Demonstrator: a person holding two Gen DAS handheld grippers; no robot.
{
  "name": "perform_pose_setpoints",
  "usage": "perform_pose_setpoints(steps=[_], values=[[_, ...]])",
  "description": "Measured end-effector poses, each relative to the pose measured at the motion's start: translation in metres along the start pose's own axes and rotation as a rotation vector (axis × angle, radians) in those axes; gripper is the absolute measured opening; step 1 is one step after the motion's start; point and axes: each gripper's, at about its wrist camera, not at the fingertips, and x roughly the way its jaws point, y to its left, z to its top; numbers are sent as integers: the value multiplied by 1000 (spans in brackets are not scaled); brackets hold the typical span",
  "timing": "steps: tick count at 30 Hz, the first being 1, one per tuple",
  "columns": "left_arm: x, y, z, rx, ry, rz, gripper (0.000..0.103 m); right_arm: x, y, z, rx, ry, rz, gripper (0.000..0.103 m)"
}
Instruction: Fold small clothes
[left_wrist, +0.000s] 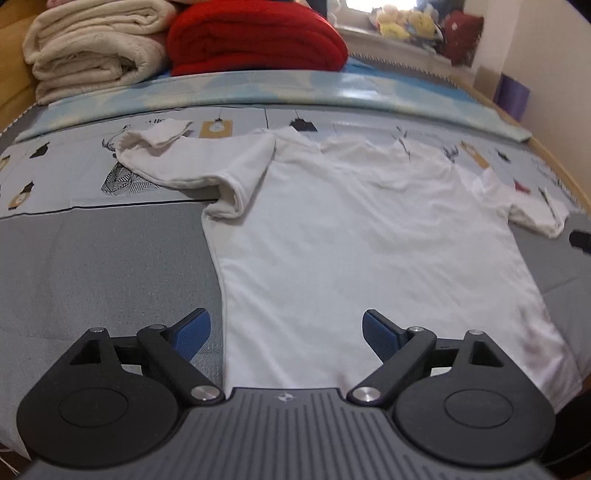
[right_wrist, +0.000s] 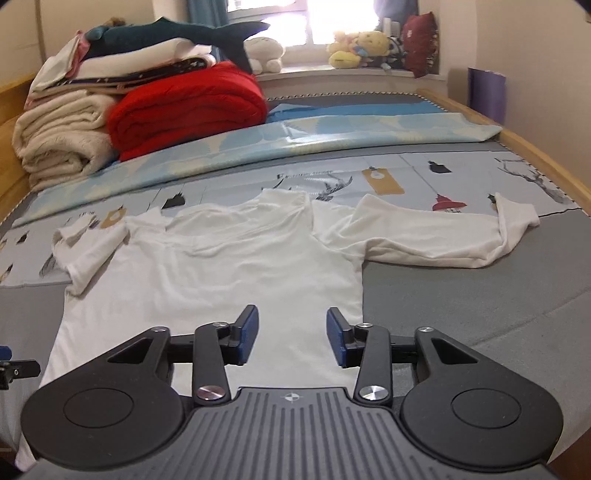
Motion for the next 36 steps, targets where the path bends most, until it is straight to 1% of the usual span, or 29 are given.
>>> perform_pose_setpoints(steps=[2, 4, 7, 8, 9, 10, 11, 12, 13, 14, 15, 18, 19, 21, 22, 24, 25, 26, 28, 29, 30, 33, 36], values=[[0, 2, 3, -27, 4, -17, 92, 0, 1, 2, 9, 2, 2, 50], [1, 2, 4, -33, 14, -33, 92, 0, 3, 5, 22, 9, 18, 50], [1, -2, 5, 0, 16, -40, 90, -1, 10, 7, 14, 12, 47, 50], [-1, -4, 5, 17, 12, -43, 87, -2, 13, 8, 0, 10, 49, 50], [-3, -6, 6, 39, 3, -42, 82, -3, 17, 9, -17, 10, 47, 50], [-6, -9, 8, 60, -5, -39, 79, -3, 21, 9, -35, 11, 43, 50], [-10, -10, 11, 71, -7, -39, 72, -4, 24, 10, -50, 12, 41, 50], [-14, -11, 15, 73, -3, -42, 63, -5, 27, 11, -63, 12, 38, 50], [-17, -11, 21, 76, 4, -41, 57, -6, 31, 12, -75, 10, 36, 50], [-21, -11, 30, 84, 7, -26, 48, -7, 33, 13, -83, 6, 37, 50], [-24, -10, 41, 97, 1, -8, 42, -9, 36, 15, -91, 2, 42, 50], [-32, -6, 85, 121, -58, 32, 34, -14, 44, 19, -121, -13, 60, 48], [-33, -3, 101, 120, -77, 34, 34, -15, 47, 20, -136, -18, 62, 47], [-33, 1, 132, 120, -118, 31, 34, -18, 54, 22, -178, -30, 80, 36], [-30, 4, 145, 126, -139, 40, 34, -20, 57, 23, -202, -38, 91, 35], [-20, 9, 159, 151, -171, 81, 34, -21, 66, 23, -267, -58, 103, 28], [-13, 14, 161, 159, -178, 104, 34, -21, 70, 24, -296, -63, 107, 26], [-3, 19, 159, 161, -168, 124, 34, -21, 74, 27, -320, -65, 117, 23], [18, 31, 157, 145, -83, 171, 34, -22, 82, 36, -355, -74, 138, 23], [24, 35, 159, 126, -56, 190, 35, -22, 86, 43, -377, -89, 145, 23], [27, 39, 163, 109, -51, 189, 36, -22, 92, 52, -400, -103, 154, 23], [30, 47, 173, 76, -71, 165, 37, -16, 108, 82, -444, -125, 211, 23], [42, 53, 176, 84, -55, 188, 37, -5, 128, 112, -474, -175, 223, 23]])
